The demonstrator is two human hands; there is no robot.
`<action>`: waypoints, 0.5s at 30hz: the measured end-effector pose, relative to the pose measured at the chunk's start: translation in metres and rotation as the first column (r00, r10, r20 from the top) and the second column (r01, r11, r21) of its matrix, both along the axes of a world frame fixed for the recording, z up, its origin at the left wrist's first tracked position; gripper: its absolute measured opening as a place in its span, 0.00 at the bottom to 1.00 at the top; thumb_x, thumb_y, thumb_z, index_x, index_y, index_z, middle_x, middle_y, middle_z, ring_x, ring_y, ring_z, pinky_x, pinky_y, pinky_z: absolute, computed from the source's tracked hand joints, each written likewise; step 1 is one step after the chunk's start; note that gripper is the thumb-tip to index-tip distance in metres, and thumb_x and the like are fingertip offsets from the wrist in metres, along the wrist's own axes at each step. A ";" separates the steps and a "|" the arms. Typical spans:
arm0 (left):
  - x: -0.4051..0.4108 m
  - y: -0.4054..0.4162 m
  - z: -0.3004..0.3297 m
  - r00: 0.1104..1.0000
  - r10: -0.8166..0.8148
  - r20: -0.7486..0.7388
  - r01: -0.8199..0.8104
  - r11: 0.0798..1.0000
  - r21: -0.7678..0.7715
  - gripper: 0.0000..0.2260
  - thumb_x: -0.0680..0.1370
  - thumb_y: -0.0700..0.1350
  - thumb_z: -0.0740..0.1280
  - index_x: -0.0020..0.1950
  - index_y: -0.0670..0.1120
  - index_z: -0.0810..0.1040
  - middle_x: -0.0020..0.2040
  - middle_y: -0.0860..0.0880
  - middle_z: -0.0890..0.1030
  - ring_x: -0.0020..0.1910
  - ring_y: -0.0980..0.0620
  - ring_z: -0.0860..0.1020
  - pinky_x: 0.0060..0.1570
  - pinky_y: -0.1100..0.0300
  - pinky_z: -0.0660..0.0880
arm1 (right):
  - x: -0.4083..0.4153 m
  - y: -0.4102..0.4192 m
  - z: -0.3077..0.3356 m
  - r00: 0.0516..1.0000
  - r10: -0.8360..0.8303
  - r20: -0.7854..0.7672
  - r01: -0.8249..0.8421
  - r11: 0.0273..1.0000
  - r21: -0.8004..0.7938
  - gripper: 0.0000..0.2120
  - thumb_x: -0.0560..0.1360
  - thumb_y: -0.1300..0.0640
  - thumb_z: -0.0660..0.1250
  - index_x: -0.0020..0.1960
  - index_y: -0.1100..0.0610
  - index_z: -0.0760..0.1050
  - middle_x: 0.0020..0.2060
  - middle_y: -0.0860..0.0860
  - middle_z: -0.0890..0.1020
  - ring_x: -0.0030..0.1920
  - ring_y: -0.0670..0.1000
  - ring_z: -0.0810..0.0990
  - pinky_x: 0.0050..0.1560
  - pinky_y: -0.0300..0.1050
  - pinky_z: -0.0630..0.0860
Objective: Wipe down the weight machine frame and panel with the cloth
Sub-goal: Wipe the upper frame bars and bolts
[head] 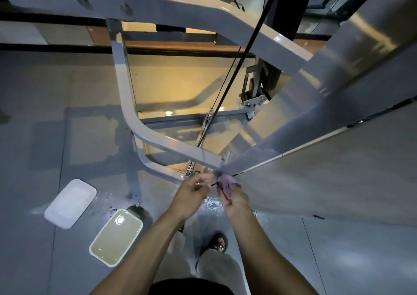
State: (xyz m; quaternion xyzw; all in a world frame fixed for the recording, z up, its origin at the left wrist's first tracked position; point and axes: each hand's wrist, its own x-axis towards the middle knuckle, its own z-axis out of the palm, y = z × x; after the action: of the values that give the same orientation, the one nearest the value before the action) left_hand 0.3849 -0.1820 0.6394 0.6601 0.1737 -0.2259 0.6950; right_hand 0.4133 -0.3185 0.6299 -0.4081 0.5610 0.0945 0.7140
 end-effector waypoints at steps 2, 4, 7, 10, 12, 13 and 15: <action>0.005 0.001 0.000 1.000 0.007 0.002 -0.007 1.000 0.012 0.11 0.82 0.36 0.66 0.63 0.44 0.81 0.60 0.48 0.82 0.57 0.48 0.81 0.57 0.54 0.79 | 0.008 0.003 -0.001 0.999 -0.048 0.025 0.049 0.999 -0.006 0.06 0.83 0.66 0.64 0.57 0.67 0.78 0.51 0.61 0.84 0.44 0.53 0.84 0.52 0.48 0.81; 0.008 0.003 0.000 1.000 0.016 -0.007 -0.016 1.000 0.011 0.11 0.82 0.35 0.66 0.62 0.44 0.82 0.60 0.45 0.82 0.58 0.43 0.81 0.54 0.57 0.79 | 0.011 0.005 0.004 0.994 -0.102 0.049 0.102 0.995 -0.003 0.10 0.82 0.66 0.66 0.62 0.70 0.77 0.54 0.62 0.85 0.45 0.54 0.85 0.44 0.45 0.85; 0.012 0.006 0.003 0.999 0.044 0.008 -0.044 0.999 0.001 0.12 0.81 0.33 0.65 0.61 0.43 0.82 0.58 0.43 0.82 0.54 0.46 0.82 0.48 0.64 0.78 | 0.008 0.007 0.024 0.977 -0.156 0.142 0.156 0.988 0.008 0.11 0.81 0.68 0.65 0.63 0.71 0.75 0.55 0.65 0.84 0.50 0.59 0.86 0.42 0.46 0.86; 0.019 0.011 0.010 0.997 0.066 0.041 -0.065 0.998 -0.015 0.12 0.82 0.31 0.64 0.61 0.41 0.82 0.56 0.43 0.83 0.49 0.51 0.82 0.43 0.66 0.78 | 0.000 0.005 0.049 0.951 -0.206 0.231 0.206 0.978 0.023 0.05 0.81 0.69 0.66 0.57 0.66 0.75 0.52 0.64 0.85 0.47 0.59 0.88 0.43 0.49 0.86; 0.024 0.011 0.013 0.996 0.064 0.055 -0.064 0.998 -0.012 0.12 0.81 0.31 0.64 0.62 0.40 0.82 0.56 0.42 0.84 0.47 0.54 0.82 0.44 0.66 0.79 | -0.002 0.007 0.053 0.950 -0.190 0.250 0.194 0.981 0.007 0.05 0.80 0.70 0.65 0.56 0.65 0.75 0.50 0.64 0.85 0.43 0.57 0.88 0.45 0.51 0.86; 0.026 0.010 0.014 0.996 0.065 0.057 -0.064 0.998 -0.010 0.12 0.81 0.31 0.64 0.62 0.40 0.82 0.56 0.43 0.84 0.46 0.56 0.82 0.44 0.66 0.79 | -0.001 0.009 0.050 0.957 -0.169 0.237 0.176 0.984 -0.012 0.07 0.80 0.70 0.65 0.58 0.66 0.75 0.51 0.65 0.85 0.42 0.56 0.88 0.47 0.51 0.86; 0.030 0.008 0.019 0.996 0.066 0.066 -0.065 0.998 -0.018 0.12 0.82 0.31 0.64 0.62 0.40 0.82 0.55 0.44 0.84 0.45 0.56 0.82 0.44 0.67 0.78 | 0.004 0.012 0.048 0.965 -0.171 0.200 0.183 0.982 -0.040 0.08 0.80 0.70 0.66 0.59 0.68 0.76 0.52 0.65 0.85 0.41 0.55 0.88 0.48 0.51 0.86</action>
State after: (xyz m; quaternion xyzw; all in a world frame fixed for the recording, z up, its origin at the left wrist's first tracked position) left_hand 0.4148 -0.1743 0.6586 0.6557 0.1704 -0.1824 0.7126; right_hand 0.4173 -0.3063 0.6781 -0.3843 0.5248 -0.0268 0.7591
